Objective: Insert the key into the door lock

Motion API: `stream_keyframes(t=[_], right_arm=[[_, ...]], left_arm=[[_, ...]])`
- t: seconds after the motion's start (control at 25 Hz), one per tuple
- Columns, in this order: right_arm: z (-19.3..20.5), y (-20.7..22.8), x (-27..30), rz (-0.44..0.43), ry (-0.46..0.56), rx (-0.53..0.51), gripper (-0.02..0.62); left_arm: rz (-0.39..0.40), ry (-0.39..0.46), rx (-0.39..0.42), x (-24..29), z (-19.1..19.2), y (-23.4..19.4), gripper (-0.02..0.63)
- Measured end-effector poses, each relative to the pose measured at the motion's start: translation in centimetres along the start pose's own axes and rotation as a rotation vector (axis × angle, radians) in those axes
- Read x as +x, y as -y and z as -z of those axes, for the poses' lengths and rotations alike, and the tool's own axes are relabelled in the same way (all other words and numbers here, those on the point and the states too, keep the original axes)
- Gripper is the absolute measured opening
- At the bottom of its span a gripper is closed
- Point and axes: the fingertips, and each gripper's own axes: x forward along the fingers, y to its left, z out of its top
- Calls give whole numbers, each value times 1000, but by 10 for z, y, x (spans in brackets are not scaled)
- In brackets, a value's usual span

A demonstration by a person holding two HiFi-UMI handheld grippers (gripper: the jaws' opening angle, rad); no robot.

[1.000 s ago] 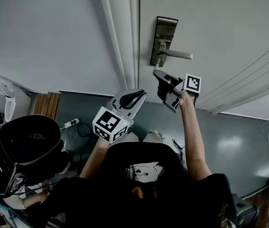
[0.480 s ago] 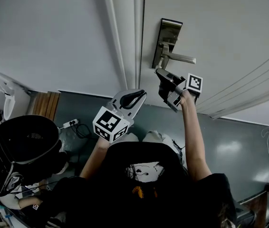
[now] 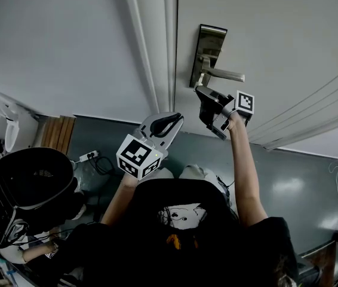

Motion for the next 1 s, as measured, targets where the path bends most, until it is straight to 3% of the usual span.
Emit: stream_keyframes(t=[0.32, 0.8, 1.0], right_arm=[[-5, 2, -9, -3, -26, 7, 20], [-16, 0, -17, 26, 84, 42, 20], [-16, -2, -16, 37, 69, 39, 20]], left_arm=[[-7, -1, -3, 9, 0, -2, 32], [-7, -10, 0, 10, -5, 1, 32], [-5, -8, -1, 12, -8, 0, 32]])
